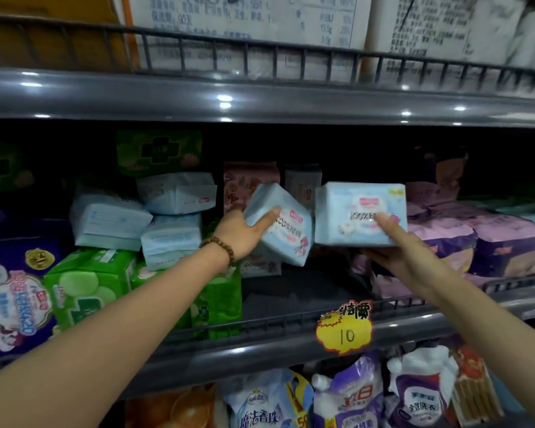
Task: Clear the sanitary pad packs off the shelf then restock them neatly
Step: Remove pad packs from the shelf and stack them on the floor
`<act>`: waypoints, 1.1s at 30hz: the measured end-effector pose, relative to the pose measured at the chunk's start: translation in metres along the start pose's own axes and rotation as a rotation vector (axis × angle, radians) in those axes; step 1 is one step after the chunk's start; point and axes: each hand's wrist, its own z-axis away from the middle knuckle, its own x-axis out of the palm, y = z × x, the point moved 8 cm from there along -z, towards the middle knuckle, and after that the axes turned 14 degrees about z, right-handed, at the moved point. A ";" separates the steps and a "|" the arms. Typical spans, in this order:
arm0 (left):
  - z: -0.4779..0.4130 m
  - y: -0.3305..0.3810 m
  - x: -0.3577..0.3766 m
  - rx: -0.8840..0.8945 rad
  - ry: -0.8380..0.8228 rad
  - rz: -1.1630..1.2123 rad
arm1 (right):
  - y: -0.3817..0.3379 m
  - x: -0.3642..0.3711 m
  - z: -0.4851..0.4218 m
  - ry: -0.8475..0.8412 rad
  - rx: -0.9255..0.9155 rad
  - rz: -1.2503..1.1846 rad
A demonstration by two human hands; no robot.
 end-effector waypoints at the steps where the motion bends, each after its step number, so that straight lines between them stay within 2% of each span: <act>1: 0.009 0.004 -0.004 -0.007 0.038 0.097 | -0.002 0.010 0.009 -0.015 0.027 -0.108; 6: 0.075 0.005 0.001 -0.037 -0.011 0.485 | 0.001 0.070 0.067 -0.104 0.137 -0.369; 10: 0.125 -0.017 -0.007 -0.059 -0.032 0.510 | 0.006 0.110 0.115 -0.180 0.174 -0.358; 13: 0.159 -0.047 -0.014 -0.206 -0.045 0.587 | 0.024 0.130 0.144 -0.214 0.231 -0.312; 19: 0.224 -0.109 -0.034 -0.401 -0.050 0.531 | 0.065 0.183 0.198 -0.284 0.332 -0.209; 22: 0.257 -0.130 -0.044 -0.478 -0.152 0.483 | 0.093 0.201 0.218 -0.320 0.417 -0.224; 26: 0.295 -0.183 -0.050 -0.684 -0.358 0.417 | 0.151 0.224 0.250 -0.374 0.556 -0.232; 28: 0.311 -0.211 -0.052 -0.774 -0.404 0.381 | 0.184 0.232 0.263 -0.389 0.619 -0.235; 30: 0.327 -0.236 -0.051 -0.869 -0.388 0.362 | 0.218 0.239 0.275 -0.399 0.680 -0.237; 33: 0.341 -0.275 -0.040 -0.973 -0.300 0.474 | 0.272 0.248 0.288 -0.403 0.778 -0.180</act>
